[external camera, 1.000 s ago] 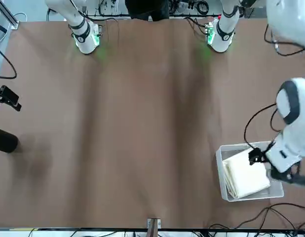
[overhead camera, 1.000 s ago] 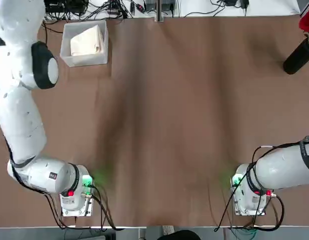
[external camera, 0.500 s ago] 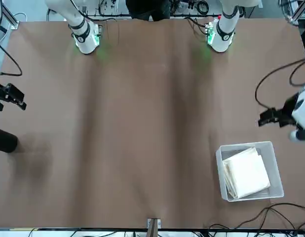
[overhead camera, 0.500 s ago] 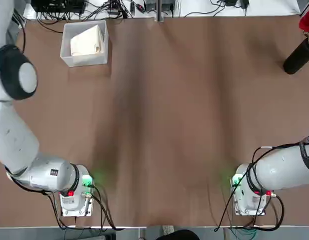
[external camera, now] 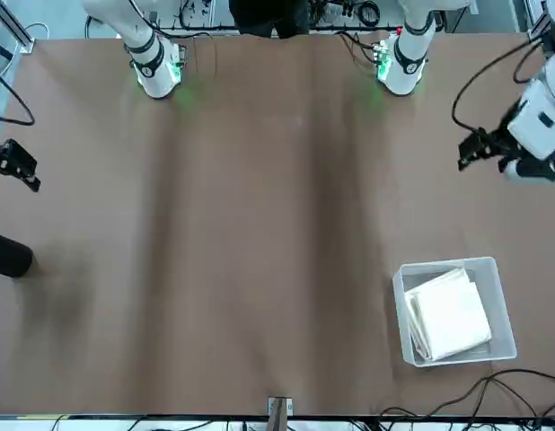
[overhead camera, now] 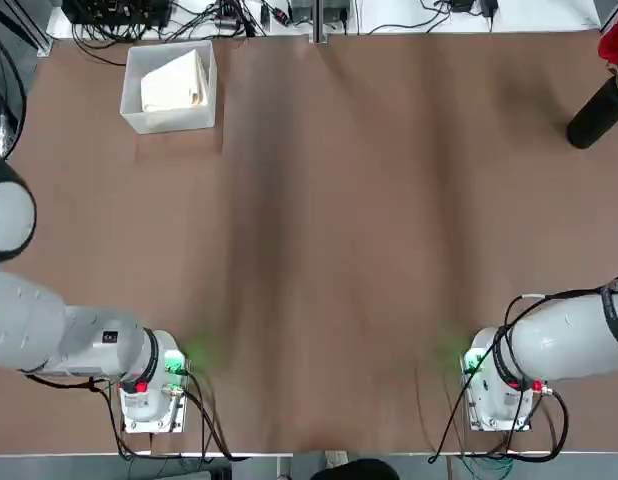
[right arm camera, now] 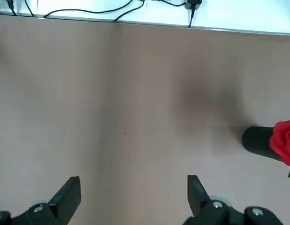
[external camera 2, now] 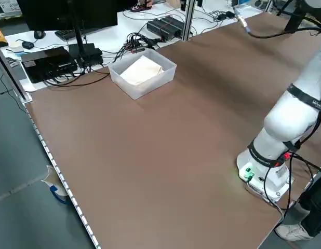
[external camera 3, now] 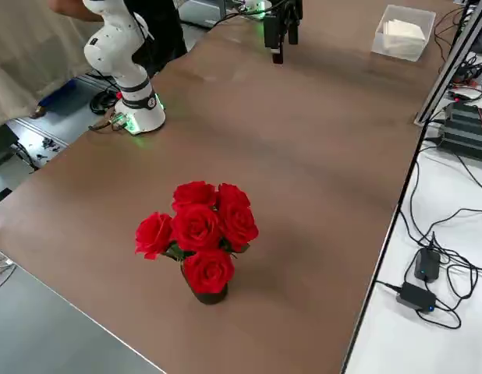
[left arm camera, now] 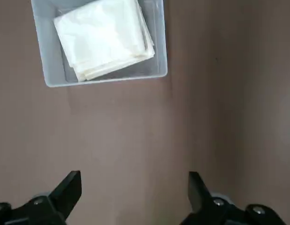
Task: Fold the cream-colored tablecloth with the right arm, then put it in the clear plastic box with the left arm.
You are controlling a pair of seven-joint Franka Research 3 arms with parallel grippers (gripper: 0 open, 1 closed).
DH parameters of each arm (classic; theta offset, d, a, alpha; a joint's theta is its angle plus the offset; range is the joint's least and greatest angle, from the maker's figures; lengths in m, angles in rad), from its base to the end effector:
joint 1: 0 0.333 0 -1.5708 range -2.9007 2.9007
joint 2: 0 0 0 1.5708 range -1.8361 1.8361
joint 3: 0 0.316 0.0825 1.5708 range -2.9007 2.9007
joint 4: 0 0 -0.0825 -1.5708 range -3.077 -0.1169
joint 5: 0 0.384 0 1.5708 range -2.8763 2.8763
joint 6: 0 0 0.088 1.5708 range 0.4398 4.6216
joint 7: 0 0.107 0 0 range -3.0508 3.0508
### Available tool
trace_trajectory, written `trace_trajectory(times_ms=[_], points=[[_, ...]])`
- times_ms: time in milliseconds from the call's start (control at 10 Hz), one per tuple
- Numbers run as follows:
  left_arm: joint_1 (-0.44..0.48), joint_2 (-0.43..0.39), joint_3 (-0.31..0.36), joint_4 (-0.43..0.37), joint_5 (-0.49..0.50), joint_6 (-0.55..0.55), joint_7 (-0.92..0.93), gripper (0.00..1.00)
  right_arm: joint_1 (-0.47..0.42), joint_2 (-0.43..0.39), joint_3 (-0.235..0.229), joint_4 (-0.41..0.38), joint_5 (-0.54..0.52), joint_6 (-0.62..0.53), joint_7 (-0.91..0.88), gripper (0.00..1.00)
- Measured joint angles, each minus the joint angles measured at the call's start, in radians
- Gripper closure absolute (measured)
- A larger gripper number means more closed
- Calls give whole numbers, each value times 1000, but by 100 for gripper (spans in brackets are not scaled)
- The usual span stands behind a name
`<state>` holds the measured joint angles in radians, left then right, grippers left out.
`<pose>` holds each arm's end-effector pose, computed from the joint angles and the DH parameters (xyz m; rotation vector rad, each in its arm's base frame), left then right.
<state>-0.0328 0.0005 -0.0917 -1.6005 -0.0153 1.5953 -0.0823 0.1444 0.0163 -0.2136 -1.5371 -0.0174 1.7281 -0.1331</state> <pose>0.5519 -0.0707 0.6123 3.1262 -0.0653 -0.0113 0.5739 -0.0403 0.6469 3.0901 0.1012 0.2667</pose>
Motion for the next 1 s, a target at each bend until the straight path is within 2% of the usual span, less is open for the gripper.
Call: trace_trajectory(times_ms=[300, 1000], points=[[0, 7, 1, -7, 0, 4, -2, 0, -57, -11, 78, 0, 0, -2, -11, 0], [-1, -6, 31, -7, 0, 3, -6, 0, -80, -18, 106, 0, 0, -4, -9, 0]])
